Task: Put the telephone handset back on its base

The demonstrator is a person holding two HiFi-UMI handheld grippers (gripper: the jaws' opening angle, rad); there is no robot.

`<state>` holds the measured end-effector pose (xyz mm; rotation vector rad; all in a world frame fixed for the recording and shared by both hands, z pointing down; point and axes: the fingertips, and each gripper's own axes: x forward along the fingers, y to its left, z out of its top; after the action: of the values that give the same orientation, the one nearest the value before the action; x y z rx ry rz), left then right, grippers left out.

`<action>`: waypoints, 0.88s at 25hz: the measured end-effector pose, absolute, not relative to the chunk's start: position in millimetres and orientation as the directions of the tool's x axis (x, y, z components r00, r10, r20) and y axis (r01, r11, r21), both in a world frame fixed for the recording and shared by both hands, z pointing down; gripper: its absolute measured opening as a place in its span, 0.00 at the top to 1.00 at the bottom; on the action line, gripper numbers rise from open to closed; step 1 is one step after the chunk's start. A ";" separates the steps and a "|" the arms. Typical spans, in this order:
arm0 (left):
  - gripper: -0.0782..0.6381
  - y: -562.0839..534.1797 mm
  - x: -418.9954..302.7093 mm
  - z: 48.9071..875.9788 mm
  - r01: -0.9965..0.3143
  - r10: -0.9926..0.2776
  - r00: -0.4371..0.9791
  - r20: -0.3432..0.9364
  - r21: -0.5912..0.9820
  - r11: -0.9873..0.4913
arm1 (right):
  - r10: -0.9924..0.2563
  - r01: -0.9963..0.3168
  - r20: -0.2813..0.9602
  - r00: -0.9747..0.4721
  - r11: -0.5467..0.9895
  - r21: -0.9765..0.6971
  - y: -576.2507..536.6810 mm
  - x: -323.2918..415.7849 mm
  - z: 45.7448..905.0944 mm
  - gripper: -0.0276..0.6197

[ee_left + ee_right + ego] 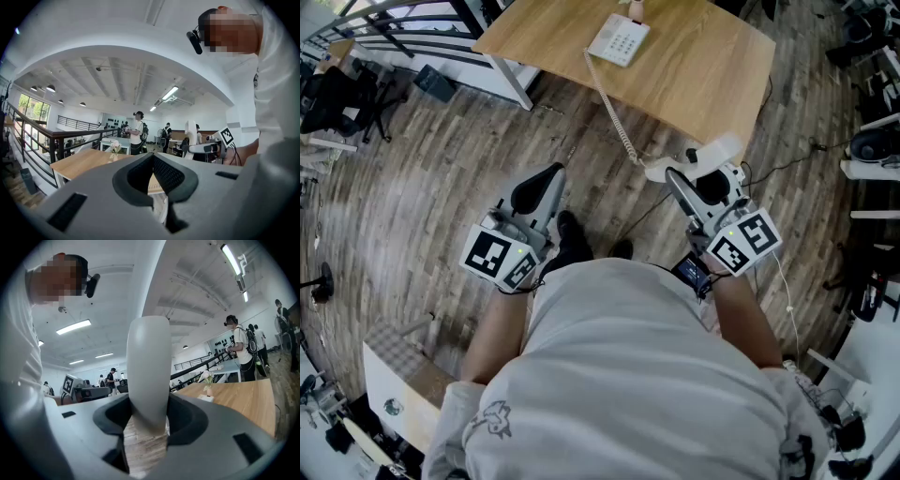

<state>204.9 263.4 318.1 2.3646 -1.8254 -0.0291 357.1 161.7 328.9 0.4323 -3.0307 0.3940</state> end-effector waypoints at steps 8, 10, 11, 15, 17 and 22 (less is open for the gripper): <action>0.88 262.1 201.8 319.9 -0.959 -0.962 0.262 0.082 0.133 -0.249 | -0.270 -0.283 0.087 -0.959 0.926 -0.250 160.7 353.9 330.4 0.61; 0.88 261.0 200.6 320.0 -0.959 -0.961 0.264 0.082 0.133 -0.252 | -0.273 -0.286 0.086 -0.958 0.925 -0.251 160.1 353.0 330.7 0.61; 0.88 259.9 198.6 320.2 -0.958 -0.961 0.265 0.084 0.132 -0.253 | -0.275 -0.288 0.087 -0.958 0.924 -0.252 159.3 351.2 330.9 0.61; 0.88 254.5 183.6 320.1 -0.957 -0.958 0.272 0.090 0.129 -0.259 | -0.262 -0.278 0.097 -0.960 0.929 -0.246 157.6 334.3 329.6 0.61; 0.88 252.9 175.3 320.0 -0.956 -0.957 0.275 0.090 0.134 -0.262 | -0.253 -0.269 0.097 -0.963 0.936 -0.229 159.7 324.6 326.6 0.61; 0.88 248.6 153.7 326.0 -0.951 -0.953 0.288 0.092 0.144 -0.273 | -0.260 -0.275 0.096 -0.961 0.939 -0.208 159.8 301.9 325.8 0.61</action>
<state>153.7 248.6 326.0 2.3782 -1.7790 -0.0185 301.9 159.8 325.8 0.4181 -3.0275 0.3386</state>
